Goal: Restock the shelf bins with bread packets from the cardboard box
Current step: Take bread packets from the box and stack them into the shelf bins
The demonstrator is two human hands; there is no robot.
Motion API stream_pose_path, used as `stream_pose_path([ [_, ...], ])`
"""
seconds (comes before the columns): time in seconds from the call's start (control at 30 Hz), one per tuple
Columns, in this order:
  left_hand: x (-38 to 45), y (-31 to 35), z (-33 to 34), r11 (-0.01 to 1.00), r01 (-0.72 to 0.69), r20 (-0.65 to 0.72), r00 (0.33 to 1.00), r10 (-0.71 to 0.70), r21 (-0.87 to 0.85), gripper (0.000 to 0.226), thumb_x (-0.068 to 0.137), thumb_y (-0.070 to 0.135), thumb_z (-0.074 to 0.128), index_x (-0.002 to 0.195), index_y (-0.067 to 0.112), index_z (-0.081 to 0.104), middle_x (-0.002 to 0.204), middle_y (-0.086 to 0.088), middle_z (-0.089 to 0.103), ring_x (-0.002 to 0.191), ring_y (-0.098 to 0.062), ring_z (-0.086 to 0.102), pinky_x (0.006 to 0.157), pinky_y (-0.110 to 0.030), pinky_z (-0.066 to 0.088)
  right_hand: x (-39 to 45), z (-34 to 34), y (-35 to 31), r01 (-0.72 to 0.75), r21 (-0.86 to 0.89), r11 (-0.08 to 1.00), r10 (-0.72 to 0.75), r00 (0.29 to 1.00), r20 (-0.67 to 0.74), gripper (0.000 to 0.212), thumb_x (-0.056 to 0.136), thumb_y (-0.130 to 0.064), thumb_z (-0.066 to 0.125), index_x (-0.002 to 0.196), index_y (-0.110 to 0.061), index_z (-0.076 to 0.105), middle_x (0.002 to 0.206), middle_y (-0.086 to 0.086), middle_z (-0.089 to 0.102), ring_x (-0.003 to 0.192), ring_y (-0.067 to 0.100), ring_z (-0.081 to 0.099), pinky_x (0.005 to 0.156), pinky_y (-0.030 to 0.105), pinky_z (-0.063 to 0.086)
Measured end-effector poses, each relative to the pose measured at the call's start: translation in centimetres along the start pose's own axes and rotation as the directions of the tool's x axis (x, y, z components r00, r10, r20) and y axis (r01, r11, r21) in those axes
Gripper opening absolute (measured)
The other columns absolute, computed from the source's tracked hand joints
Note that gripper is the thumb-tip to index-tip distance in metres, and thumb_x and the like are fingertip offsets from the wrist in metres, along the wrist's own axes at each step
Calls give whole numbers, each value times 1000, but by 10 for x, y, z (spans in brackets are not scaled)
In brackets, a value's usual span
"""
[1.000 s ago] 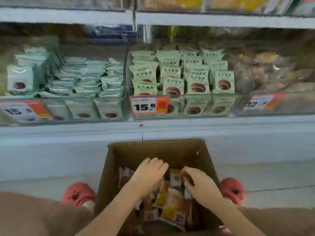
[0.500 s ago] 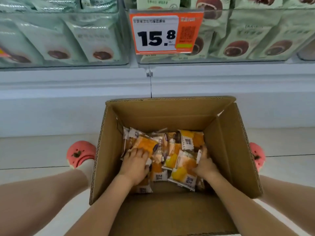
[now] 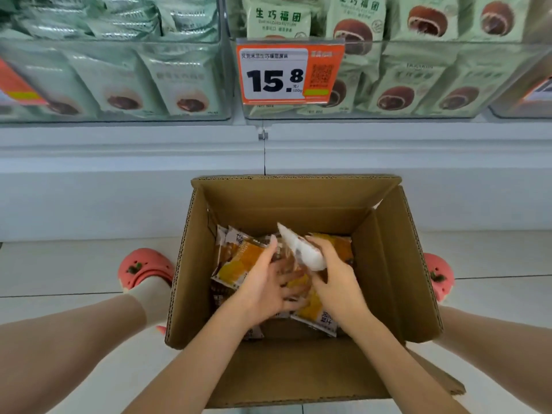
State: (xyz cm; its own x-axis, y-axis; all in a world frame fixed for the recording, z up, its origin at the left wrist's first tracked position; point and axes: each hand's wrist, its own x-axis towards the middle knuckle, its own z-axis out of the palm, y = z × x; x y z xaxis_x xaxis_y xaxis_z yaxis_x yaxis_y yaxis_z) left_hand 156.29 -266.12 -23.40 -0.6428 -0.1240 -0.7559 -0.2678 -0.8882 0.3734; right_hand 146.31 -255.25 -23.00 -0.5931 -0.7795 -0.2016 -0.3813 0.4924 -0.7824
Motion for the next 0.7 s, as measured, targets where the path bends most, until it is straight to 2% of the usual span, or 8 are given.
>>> stream_pose_path([
  [0.07,-10,7,-4,979,-36,44,998,46,-201,67,85,64,45,121,10,58,123,-19,62,113,-37,57,97,-56,41,-5,4,-11,170,-118,978,-148,973,176,65,92,-5,51,140,-43,31,144,-12,41,130,9,41,106,30,40],
  [0.13,-20,12,-8,977,-104,-4,994,106,-185,47,87,46,55,111,7,63,107,-19,69,104,-35,62,96,-54,44,-12,6,-15,222,-154,963,-173,945,278,68,92,-5,48,136,-52,28,151,-16,30,135,18,38,109,35,38],
  [0.17,-24,13,-11,980,-127,-25,992,125,-156,37,84,34,60,109,5,62,101,-18,70,100,-34,64,95,-52,47,-17,5,-18,217,-99,971,-186,949,254,67,91,-4,49,131,-56,31,147,-18,35,127,16,47,100,27,45],
  [0.23,-30,15,-14,981,-152,-39,988,149,-124,35,78,19,65,110,6,59,99,-18,71,96,-34,67,90,-51,51,-25,-2,-25,153,91,984,-156,988,19,59,90,-1,52,120,-51,42,128,-19,52,109,-2,55,80,9,48],
  [0.33,-37,16,-12,973,-175,-32,985,172,-150,43,73,14,69,114,9,55,105,-20,69,102,-38,65,85,-56,52,-29,-17,-22,38,304,952,81,927,-367,37,92,-8,56,117,-33,51,113,-20,56,104,-9,52,73,5,44],
  [0.5,-51,11,5,976,-198,-3,980,198,-90,43,71,18,69,111,10,58,107,-19,69,104,-36,64,92,-53,48,-29,-30,-14,-217,577,787,319,944,-80,16,96,-34,50,106,-26,59,107,-2,67,98,14,66,85,40,56],
  [0.63,-59,9,11,976,-218,37,975,218,-8,41,73,18,67,113,12,60,105,-15,71,92,-28,69,77,-42,58,-33,-36,-22,-155,545,824,300,936,-186,15,97,-23,48,92,-14,59,92,8,70,84,18,71,74,42,59],
  [0.7,-63,13,7,972,-232,76,970,230,25,39,79,23,63,116,13,60,111,-14,69,98,-28,67,79,-44,55,-33,-44,-28,-118,549,827,294,925,-243,15,98,-20,47,90,-12,57,89,9,69,80,19,71,67,38,60],
])
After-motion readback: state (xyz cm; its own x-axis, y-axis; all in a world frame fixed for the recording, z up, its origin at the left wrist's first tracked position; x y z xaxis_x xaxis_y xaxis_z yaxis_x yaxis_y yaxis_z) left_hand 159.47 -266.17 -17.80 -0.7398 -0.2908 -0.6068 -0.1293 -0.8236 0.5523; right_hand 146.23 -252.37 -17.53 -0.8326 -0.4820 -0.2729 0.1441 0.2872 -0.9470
